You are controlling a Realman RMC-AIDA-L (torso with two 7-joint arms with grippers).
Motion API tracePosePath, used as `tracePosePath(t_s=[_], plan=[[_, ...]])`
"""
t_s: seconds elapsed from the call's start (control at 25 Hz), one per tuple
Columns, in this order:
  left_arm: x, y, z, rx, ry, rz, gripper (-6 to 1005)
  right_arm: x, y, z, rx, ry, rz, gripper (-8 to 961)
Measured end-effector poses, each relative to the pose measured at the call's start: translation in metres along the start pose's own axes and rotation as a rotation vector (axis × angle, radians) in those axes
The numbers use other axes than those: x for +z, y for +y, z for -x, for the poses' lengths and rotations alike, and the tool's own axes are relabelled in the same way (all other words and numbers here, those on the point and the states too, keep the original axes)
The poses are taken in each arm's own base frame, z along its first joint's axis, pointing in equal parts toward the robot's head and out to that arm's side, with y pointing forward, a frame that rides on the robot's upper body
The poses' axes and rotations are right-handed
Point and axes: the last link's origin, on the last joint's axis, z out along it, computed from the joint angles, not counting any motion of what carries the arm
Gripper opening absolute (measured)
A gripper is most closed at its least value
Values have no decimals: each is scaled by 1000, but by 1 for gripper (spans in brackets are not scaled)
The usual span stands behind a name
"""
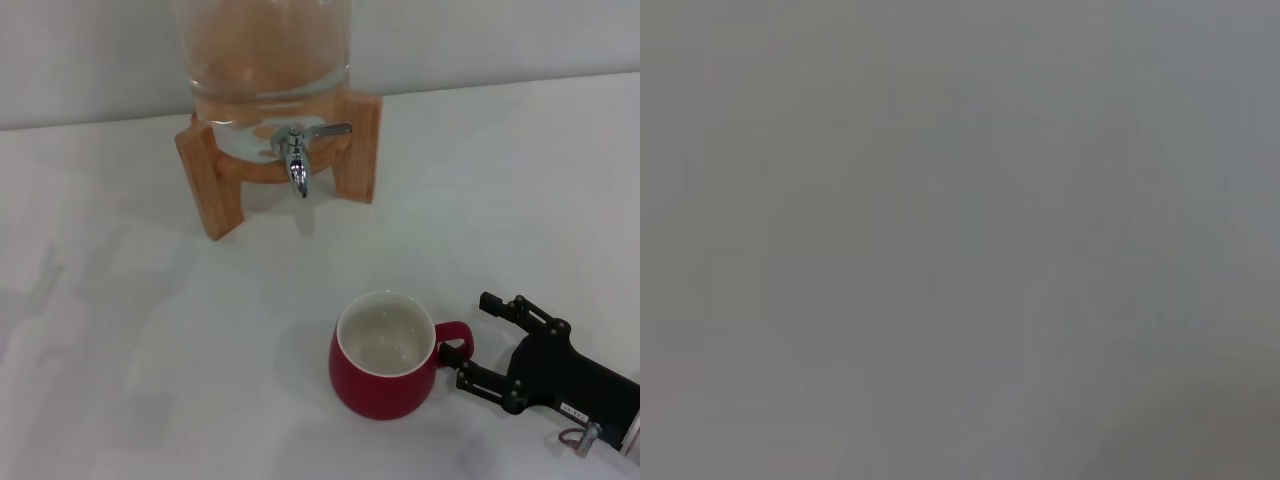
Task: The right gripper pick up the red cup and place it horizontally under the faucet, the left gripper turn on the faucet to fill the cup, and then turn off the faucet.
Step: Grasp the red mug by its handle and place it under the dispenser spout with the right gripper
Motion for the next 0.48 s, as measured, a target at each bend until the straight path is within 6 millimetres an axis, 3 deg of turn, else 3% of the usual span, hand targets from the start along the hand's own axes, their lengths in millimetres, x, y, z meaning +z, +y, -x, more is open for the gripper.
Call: tracePosePath(t_s=[0.48], plan=[[1, 0, -1, 0, 3, 2, 879, 9, 1, 2, 3, -1, 7, 761]])
